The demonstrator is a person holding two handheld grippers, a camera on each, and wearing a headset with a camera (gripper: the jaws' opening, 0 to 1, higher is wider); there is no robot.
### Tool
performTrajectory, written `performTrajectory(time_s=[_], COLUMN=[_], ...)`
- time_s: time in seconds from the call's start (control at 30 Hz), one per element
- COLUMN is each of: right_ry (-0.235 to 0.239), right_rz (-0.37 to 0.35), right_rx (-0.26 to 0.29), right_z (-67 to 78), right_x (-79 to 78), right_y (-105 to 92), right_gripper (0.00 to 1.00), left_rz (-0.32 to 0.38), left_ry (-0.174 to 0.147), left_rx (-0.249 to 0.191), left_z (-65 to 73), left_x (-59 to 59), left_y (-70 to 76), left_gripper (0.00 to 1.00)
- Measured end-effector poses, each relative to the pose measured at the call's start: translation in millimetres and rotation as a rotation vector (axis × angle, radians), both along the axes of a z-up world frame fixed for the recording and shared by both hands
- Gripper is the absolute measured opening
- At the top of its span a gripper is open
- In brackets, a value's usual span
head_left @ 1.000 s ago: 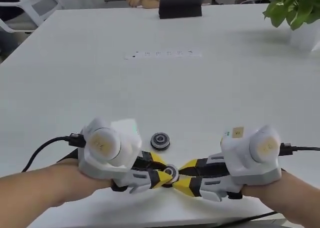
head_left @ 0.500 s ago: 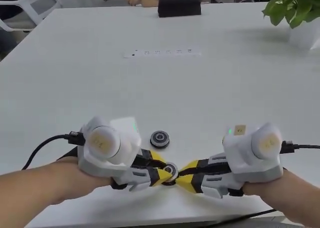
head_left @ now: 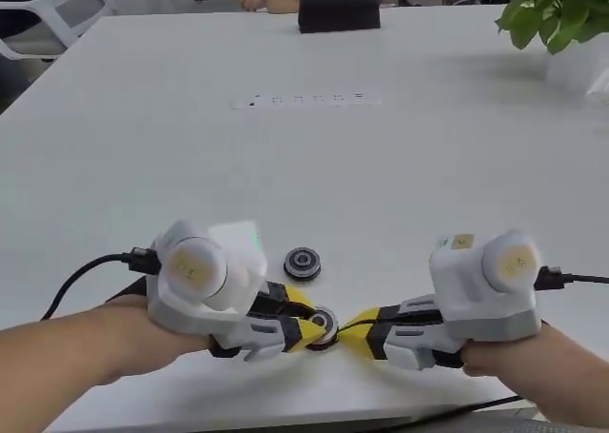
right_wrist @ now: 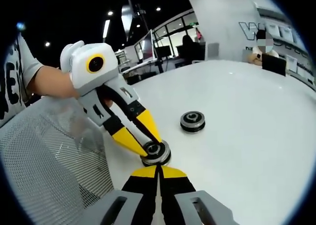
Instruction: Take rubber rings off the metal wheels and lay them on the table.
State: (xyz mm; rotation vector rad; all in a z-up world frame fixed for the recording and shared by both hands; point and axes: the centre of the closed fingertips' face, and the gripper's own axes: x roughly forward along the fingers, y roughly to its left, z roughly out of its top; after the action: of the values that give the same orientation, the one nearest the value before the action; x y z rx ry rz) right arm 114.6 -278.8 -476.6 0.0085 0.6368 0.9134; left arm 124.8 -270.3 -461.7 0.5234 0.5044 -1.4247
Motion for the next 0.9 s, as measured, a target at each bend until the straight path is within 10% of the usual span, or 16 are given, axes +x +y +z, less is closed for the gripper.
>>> performTrajectory(time_s=[0.43,0.9], right_ry=[0.080,0.063], right_rz=[-0.133,-0.126], right_rx=[0.158,0.164], right_z=[8.6,12.4], right_x=[4.4,5.0], right_y=[-4.2,-1.2], right_gripper=[0.00,0.00], left_rz=[0.001,0.009], left_ry=[-0.002,-0.019], left_rx=[0.003,0.021], left_z=[0.0,-0.1], left_x=[-0.6,-1.1], left_y=[0.0,-0.9], left_gripper=[0.07,0.07])
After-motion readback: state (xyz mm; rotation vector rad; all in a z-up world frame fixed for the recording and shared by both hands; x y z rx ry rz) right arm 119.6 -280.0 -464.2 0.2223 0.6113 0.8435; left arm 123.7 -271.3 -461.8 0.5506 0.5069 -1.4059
